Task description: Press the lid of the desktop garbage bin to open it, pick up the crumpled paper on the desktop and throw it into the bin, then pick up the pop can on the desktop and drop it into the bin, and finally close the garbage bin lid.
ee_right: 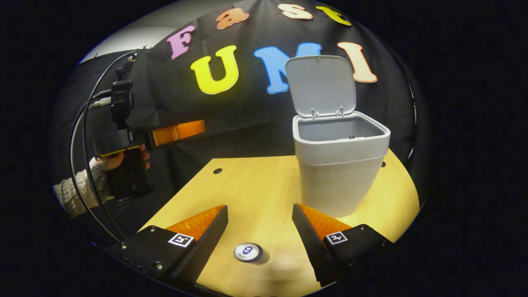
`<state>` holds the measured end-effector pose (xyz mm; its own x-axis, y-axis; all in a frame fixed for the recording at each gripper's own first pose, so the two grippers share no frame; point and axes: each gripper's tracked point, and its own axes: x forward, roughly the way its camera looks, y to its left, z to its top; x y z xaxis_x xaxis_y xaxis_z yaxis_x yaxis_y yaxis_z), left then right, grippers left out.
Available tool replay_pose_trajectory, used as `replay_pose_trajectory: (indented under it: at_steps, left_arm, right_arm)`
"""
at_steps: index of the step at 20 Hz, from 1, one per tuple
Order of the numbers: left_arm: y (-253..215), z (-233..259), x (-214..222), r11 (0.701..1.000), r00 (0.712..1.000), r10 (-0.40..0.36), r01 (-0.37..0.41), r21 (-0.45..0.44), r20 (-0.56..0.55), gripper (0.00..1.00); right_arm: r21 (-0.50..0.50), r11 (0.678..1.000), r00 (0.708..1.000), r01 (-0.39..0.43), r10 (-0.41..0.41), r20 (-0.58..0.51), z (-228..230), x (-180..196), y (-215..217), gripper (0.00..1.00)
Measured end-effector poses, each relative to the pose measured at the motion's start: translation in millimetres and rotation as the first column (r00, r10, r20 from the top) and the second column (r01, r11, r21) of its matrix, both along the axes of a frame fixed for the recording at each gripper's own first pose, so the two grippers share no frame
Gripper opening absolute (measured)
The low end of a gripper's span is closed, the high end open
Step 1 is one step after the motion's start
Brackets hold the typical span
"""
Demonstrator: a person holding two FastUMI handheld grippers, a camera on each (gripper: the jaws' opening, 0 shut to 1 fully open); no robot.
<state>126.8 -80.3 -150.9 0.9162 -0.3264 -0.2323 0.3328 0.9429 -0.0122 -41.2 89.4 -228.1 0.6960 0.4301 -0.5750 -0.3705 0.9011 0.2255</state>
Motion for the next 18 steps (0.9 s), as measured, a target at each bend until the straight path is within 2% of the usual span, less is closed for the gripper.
replay_pose_trajectory:
  at_steps: [1, 6, 12, 18]
  left_arm:
    - [5.9, -2.4, -3.3, 1.000, 1.000, 0.011, -0.011, -0.001, -0.005, 0.95]
    - [35.1, -10.9, -19.2, 0.998, 0.998, 0.063, -0.063, -0.006, -0.024, 0.96]
    - [69.9, -20.3, -36.6, 0.993, 0.992, 0.120, -0.120, 0.013, -0.044, 0.94]
    - [98.0, -24.4, -46.4, 0.984, 0.983, 0.176, -0.176, 0.020, -0.055, 0.96]
  right_arm:
    - [-0.017, 1.000, 1.000, -0.022, 0.022, -0.016, -8.9, -3.3, 5.2, 1.00]
    - [-0.061, 0.993, 0.990, -0.105, 0.098, -0.100, -50.9, -17.3, 31.2, 1.00]
    - [-0.108, 0.983, 0.976, -0.146, 0.125, -0.179, -89.5, -32.5, 39.9, 1.00]
    - [-0.152, 0.971, 0.956, -0.186, 0.144, -0.254, -123.1, -44.8, 43.8, 1.00]
